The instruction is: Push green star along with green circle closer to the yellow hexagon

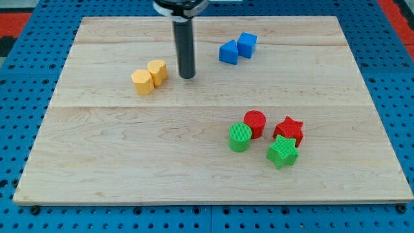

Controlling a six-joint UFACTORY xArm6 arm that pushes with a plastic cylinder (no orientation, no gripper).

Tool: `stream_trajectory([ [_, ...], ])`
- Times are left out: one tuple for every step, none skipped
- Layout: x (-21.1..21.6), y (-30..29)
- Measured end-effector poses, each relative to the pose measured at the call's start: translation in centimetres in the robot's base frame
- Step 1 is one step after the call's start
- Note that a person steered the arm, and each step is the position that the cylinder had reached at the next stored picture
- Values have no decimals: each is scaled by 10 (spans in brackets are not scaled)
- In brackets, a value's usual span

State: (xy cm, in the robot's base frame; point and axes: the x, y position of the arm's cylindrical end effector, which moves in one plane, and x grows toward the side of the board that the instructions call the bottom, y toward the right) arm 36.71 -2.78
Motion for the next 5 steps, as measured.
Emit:
stream_trajectory([
  [22,78],
  [46,163],
  [114,247],
  [182,252],
  [196,196],
])
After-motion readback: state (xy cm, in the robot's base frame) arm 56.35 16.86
